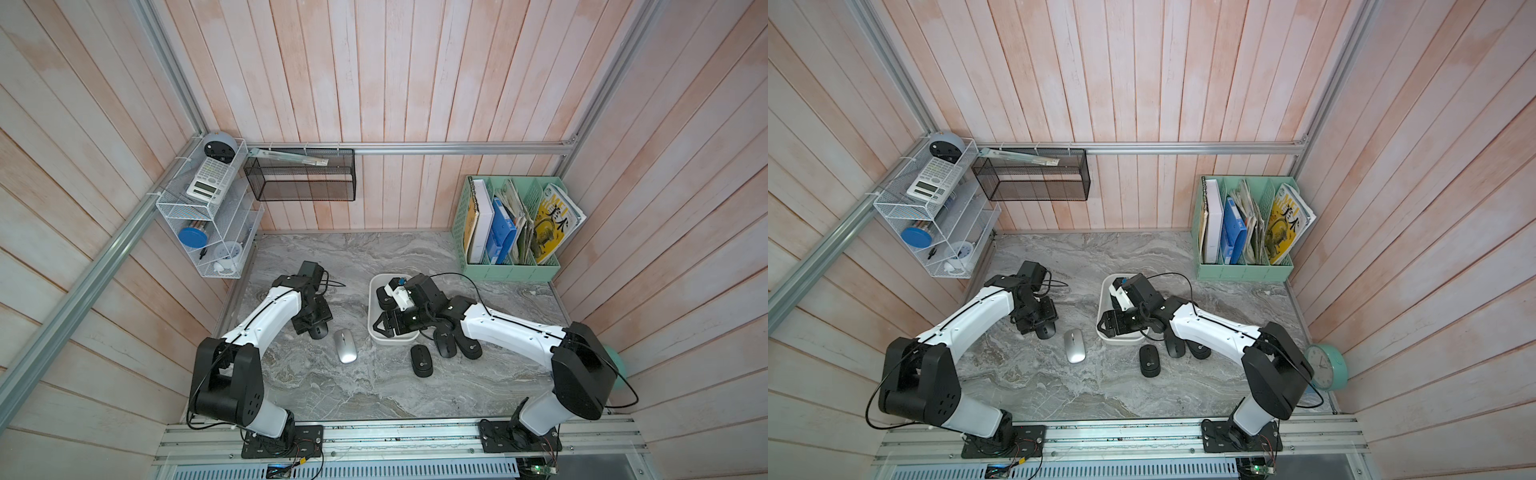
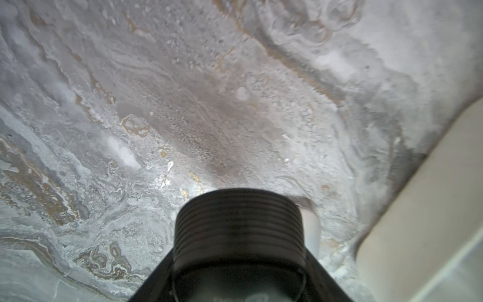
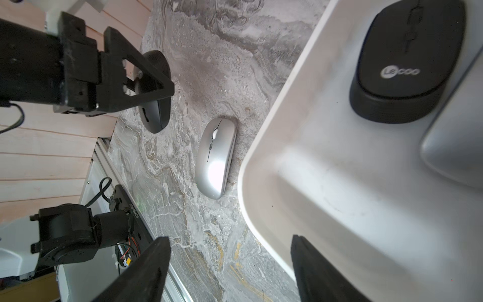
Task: Put the mouse in the storage box
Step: Pick up the mouse from the center of the board, then place the mouse in the storage box.
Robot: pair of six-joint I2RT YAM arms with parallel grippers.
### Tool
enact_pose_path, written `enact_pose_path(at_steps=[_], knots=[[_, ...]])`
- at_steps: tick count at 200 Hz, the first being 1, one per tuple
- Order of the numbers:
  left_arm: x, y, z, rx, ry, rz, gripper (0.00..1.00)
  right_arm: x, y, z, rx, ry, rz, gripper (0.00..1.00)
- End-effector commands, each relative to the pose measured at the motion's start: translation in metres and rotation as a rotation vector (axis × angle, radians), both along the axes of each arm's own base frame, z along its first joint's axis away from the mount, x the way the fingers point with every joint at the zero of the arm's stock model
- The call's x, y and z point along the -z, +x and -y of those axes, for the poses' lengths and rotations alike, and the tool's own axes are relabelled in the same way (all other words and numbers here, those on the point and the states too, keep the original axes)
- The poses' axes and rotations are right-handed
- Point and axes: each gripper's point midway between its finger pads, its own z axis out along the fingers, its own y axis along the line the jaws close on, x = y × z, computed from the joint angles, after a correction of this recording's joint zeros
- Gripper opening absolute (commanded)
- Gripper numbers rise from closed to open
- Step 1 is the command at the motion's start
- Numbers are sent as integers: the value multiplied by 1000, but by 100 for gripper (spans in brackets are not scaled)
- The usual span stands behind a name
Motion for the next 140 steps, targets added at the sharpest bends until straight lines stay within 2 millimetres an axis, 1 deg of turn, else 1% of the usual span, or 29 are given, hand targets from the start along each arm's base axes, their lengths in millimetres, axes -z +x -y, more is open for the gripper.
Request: enact_pose_path(at_steps=[1,11,37,50,72,87,111,125,140], knots=[[-25,8,27,55,-52,41,54,-1,24,27,82,15,6,79],[-33,15,45,85,-86,57,54,0,32,34,108,58,-26,79],[-44,27,93,167,-170,71,54,2,50,53,175,122,-68,79],[-49,32,114,205,-191,79,54,2,55,63,197,128,-71,79],[-52,37,149,270,-224,74,54,4,57,82,237,116,-69,79],[-47,37,170,305,-246,56,54,4,59,99,279,102,-61,78],[-39,37,196,350,-255,34,54,7,61,127,361,75,-53,79],[-36,36,211,365,-276,28,54,6,60,137,383,67,-47,79],[-29,36,225,378,-295,13,54,5,56,142,382,59,-39,79]])
